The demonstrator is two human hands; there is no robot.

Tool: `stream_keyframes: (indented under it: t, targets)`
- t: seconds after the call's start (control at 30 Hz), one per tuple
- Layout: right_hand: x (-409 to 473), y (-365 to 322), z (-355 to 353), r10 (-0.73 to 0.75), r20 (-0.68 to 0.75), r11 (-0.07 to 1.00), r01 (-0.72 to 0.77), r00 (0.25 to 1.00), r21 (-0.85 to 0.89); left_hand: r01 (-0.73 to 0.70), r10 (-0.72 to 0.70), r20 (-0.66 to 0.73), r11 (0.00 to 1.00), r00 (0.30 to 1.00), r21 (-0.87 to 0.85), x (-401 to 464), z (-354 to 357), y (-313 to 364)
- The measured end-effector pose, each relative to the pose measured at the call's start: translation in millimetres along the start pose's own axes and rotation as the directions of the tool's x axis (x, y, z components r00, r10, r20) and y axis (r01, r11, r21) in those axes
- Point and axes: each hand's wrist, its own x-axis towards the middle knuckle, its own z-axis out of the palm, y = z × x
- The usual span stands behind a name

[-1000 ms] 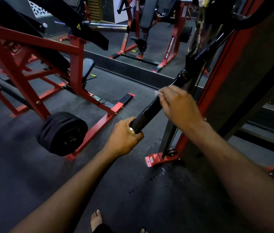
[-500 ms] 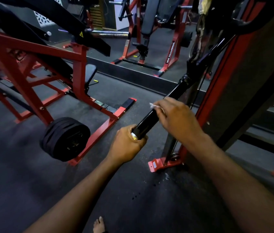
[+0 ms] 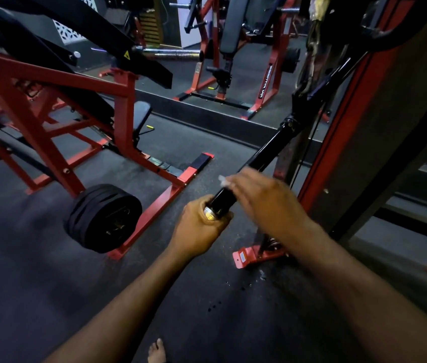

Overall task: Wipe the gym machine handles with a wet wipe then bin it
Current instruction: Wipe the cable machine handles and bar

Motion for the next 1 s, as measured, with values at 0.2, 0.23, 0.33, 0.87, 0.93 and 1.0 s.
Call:
stream_keyframes:
  t: [0.2,0.23,0.33,0.87,0.93,1.0]
  targets:
    - [21,42,-25,0.163,-0.180,0.982,-0.177,0.970,-0.066,0.020,-0.020,0.007,0.999,1.000,0.031,-4,-1,3]
    - [20,38,-23,0.183,-0.191,0.979,-0.197,0.964,-0.056,0.018,-0.018,0.008,0.999,1.000,0.032,-4,-1,4]
    - [11,13,-11,0.222,-0.167,0.974,-0.226,0.961,-0.002,0.025,-0.025,-0.006,0.999,1.000,0.046,-5,-1,5]
    - [12,16,-13,0.107,-0.223,0.990,-0.083,0.969,0.117,-0.146,0.257,-0.150,0.843,0.955,0.519,-27,-25,42]
    - [20,33,-24,0.165,-0.299,0.984,-0.137,0.940,0.113,-0.170,0.291,-0.138,0.816,0.947,0.553,-27,-31,46]
    - [25,38,-27,0.206,-0.330,0.977,-0.174,0.921,0.123,-0.186,0.307,-0.120,0.797,0.944,0.574,-28,-35,48]
